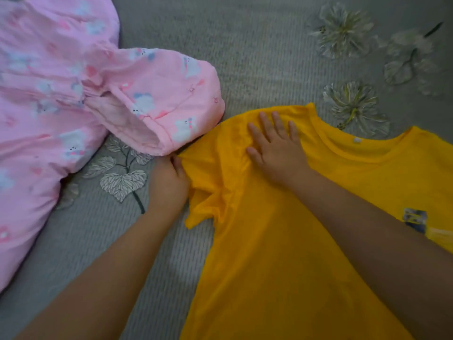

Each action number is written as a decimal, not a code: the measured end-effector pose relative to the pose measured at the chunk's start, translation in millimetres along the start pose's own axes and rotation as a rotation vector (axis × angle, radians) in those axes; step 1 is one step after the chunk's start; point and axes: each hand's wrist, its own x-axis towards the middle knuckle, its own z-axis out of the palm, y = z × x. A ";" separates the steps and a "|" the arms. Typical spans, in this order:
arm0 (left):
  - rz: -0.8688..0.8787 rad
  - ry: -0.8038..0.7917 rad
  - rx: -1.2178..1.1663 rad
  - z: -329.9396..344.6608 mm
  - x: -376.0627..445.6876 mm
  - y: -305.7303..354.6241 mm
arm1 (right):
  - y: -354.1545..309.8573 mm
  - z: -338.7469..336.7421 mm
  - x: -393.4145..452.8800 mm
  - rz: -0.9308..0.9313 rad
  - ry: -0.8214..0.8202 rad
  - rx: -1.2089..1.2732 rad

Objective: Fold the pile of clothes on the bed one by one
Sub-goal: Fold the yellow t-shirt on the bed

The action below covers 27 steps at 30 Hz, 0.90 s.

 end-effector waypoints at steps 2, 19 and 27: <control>-0.074 0.052 -0.142 -10.2 0.6 -4.2 | -0.7 4.7 3.8 0.020 -0.027 -0.045; 0.072 -0.107 -0.376 -14.7 -40.5 83.8 | 50.9 -17.5 -89.1 0.124 0.140 0.264; 0.259 -0.530 -0.369 22.7 -84.4 119.8 | 89.2 -13.5 -171.1 0.268 0.210 0.320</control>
